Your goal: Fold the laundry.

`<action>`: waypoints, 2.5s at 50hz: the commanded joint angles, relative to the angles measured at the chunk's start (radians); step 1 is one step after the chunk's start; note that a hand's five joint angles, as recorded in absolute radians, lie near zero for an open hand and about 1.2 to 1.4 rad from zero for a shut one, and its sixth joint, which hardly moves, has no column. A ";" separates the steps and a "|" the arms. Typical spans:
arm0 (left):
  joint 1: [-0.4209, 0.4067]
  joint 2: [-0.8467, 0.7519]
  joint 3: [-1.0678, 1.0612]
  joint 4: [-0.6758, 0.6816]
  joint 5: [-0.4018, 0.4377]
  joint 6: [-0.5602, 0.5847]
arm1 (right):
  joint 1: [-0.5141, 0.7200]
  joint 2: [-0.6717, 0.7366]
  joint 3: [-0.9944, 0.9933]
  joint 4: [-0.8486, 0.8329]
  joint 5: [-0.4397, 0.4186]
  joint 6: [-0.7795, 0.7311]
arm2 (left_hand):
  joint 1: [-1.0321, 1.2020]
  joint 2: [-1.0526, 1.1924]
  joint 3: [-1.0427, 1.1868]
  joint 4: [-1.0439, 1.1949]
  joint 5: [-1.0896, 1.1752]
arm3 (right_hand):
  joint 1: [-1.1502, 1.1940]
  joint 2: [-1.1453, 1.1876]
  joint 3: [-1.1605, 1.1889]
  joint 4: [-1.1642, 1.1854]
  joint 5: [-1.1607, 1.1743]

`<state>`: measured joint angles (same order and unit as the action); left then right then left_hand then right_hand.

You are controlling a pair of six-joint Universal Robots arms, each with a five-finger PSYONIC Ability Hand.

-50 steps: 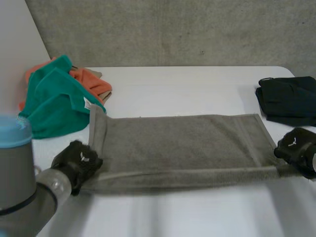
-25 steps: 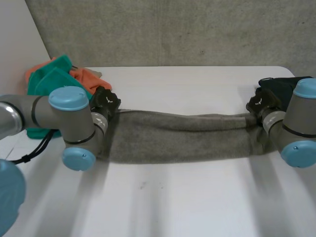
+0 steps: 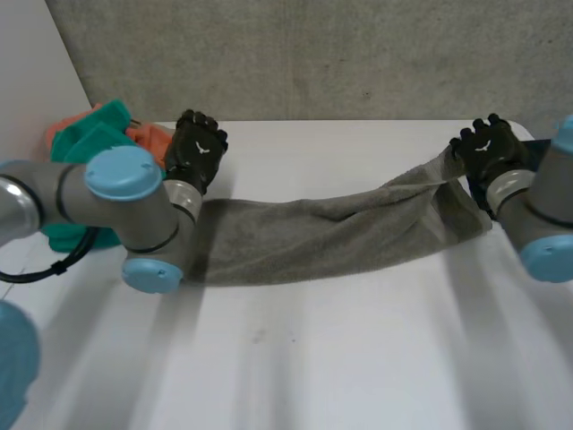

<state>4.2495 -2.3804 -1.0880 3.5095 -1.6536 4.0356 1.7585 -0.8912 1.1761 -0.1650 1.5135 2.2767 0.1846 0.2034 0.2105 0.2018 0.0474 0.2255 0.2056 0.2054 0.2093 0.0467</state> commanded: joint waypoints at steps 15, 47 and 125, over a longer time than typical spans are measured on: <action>0.032 0.179 -0.224 0.000 0.006 -0.124 | -0.106 -0.155 0.146 0.251 -0.217 0.095 | 0.026 0.007 0.000 0.009 -0.011 | 0.268 0.288 0.288 0.284 0.272; 0.142 -0.100 0.119 -0.242 0.114 -0.346 | -0.073 0.054 0.097 -0.005 -0.285 -0.002 | 0.554 0.535 0.528 0.537 0.517 | 0.300 0.320 0.320 0.316 0.304; 0.147 0.151 0.361 0.230 0.061 -0.336 | -0.007 -0.110 -0.334 -0.259 -0.033 0.257 | 1.212 1.193 1.186 1.194 1.174 | 1.171 1.191 1.191 1.187 1.175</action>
<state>4.3949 -2.2070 -0.8179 3.4630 -1.5937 3.7058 1.7374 -0.9695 0.8041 -0.0053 1.4598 2.4091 1.1517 1.1985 1.1940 1.2005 0.9751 1.1117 1.1757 1.1904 1.1970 0.9872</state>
